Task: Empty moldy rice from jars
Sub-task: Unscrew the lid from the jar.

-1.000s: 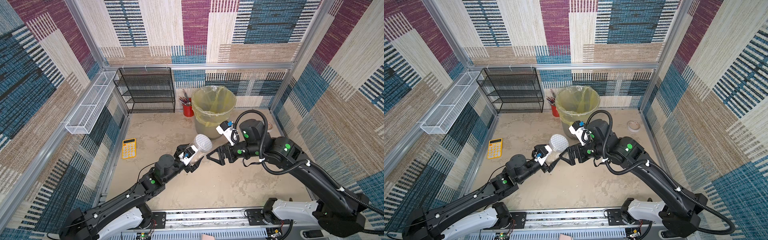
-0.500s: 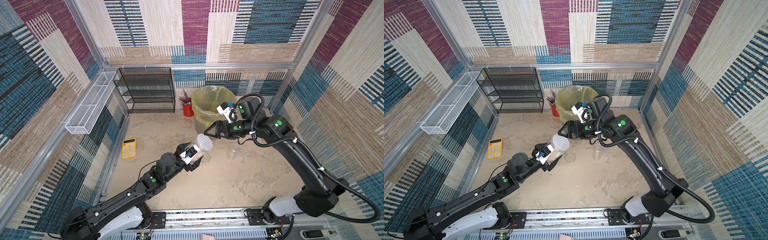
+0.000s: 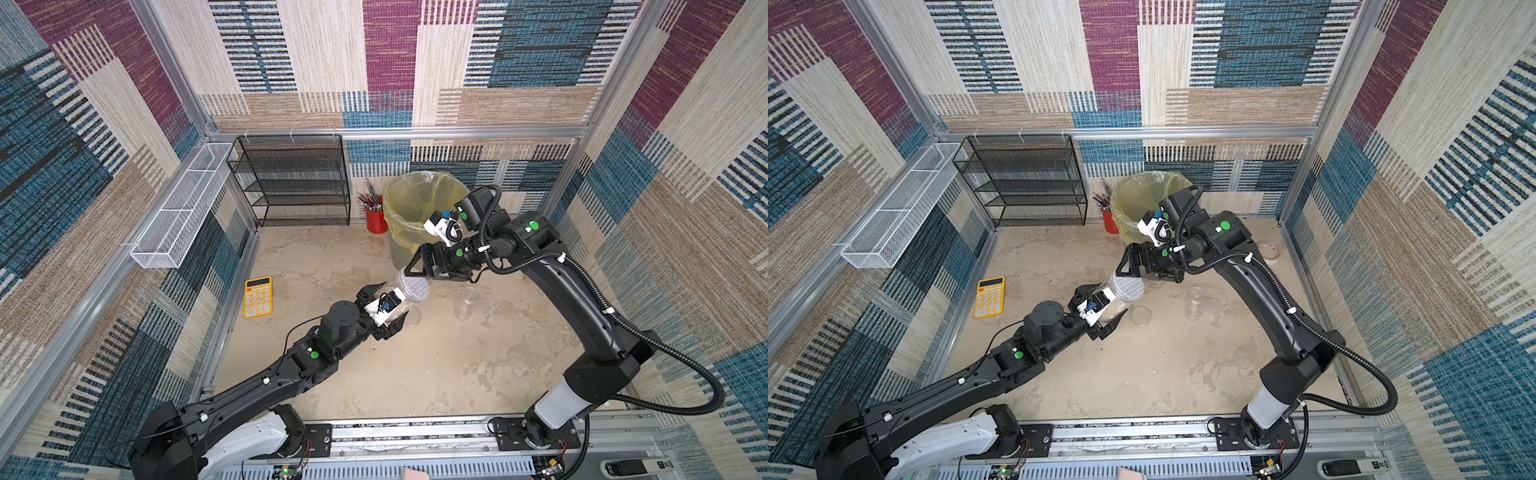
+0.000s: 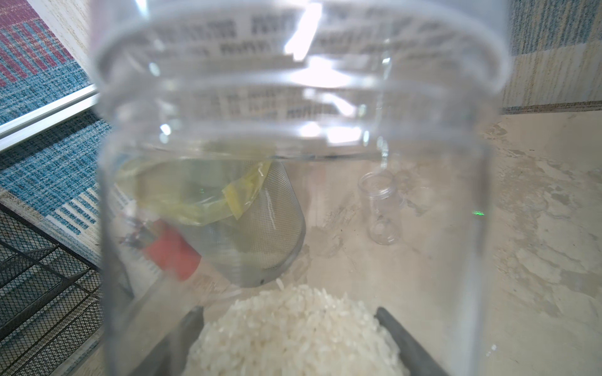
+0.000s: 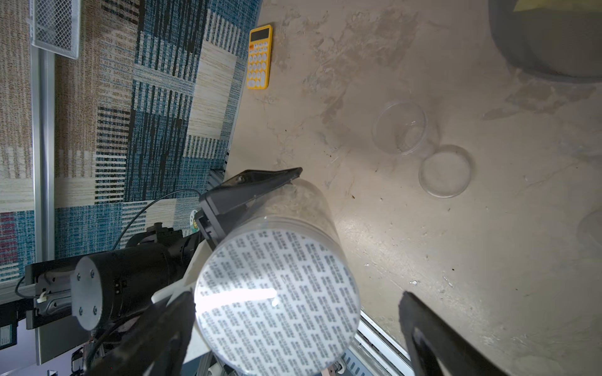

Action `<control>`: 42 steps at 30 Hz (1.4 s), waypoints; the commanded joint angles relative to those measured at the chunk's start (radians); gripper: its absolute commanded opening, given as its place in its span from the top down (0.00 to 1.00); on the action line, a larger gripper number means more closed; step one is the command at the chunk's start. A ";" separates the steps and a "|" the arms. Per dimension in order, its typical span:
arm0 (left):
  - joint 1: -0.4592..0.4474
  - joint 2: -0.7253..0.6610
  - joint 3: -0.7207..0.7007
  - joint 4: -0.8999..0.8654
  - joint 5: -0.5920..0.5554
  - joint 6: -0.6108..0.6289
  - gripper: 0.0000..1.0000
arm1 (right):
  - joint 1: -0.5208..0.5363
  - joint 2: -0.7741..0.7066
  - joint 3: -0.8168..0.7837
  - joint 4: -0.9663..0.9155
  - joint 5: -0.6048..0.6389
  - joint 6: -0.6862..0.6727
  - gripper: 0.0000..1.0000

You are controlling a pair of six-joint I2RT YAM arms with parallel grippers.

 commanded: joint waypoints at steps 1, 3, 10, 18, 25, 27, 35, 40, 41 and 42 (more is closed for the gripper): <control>0.001 0.003 0.013 0.048 -0.001 0.023 0.46 | 0.001 0.001 0.000 -0.011 -0.003 -0.028 0.00; 0.002 0.009 0.018 0.044 0.003 0.023 0.46 | 0.001 0.004 0.004 -0.012 0.004 -0.038 0.00; 0.001 0.015 0.021 0.040 0.003 0.024 0.47 | 0.002 0.027 0.037 -0.029 -0.001 -0.049 0.00; 0.001 0.031 0.027 0.042 0.005 0.024 0.47 | 0.005 0.037 0.040 -0.031 -0.014 -0.066 0.01; 0.002 0.036 0.030 0.042 0.003 0.025 0.47 | 0.014 0.044 0.027 -0.029 -0.022 -0.080 0.02; 0.001 0.040 0.032 0.042 0.001 0.025 0.47 | 0.014 0.041 0.028 -0.029 -0.014 -0.078 0.03; 0.002 0.047 0.033 0.048 0.005 0.018 0.48 | 0.019 0.033 0.009 -0.029 0.008 -0.096 0.09; 0.001 0.035 0.026 0.053 0.012 0.002 0.48 | 0.019 0.006 -0.046 0.012 -0.005 -0.118 0.19; 0.001 0.032 0.024 0.053 0.015 -0.002 0.48 | 0.019 -0.001 -0.059 0.023 0.014 -0.128 0.21; 0.001 0.030 0.023 0.053 0.018 -0.004 0.48 | 0.019 -0.007 -0.072 0.033 0.027 -0.135 0.23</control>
